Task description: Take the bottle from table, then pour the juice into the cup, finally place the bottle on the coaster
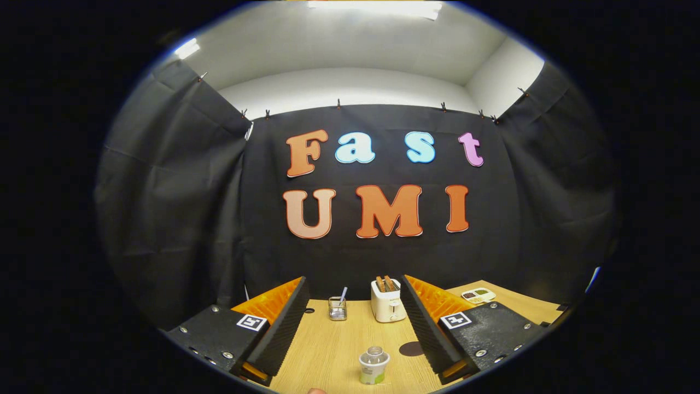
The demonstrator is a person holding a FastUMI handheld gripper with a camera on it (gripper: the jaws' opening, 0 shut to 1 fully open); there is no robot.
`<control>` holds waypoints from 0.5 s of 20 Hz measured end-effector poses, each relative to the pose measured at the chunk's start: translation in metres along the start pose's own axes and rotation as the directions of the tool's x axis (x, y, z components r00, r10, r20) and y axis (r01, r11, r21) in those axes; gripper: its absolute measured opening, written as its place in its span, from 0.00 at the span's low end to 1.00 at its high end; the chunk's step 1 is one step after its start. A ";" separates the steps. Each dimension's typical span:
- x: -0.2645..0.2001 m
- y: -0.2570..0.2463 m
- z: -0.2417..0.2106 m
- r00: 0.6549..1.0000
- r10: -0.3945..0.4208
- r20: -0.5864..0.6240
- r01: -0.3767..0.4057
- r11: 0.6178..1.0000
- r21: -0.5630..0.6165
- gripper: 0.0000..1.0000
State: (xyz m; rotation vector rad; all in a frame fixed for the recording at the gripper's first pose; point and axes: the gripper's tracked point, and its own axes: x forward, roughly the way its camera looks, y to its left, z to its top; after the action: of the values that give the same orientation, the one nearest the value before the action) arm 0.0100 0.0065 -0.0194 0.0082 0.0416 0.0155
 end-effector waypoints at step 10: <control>0.010 -0.025 -0.047 0.995 -0.057 -0.083 0.060 0.998 0.035 0.99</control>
State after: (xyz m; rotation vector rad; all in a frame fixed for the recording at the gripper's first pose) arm 0.0184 -0.0180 -0.0668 0.0438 0.1241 -0.0437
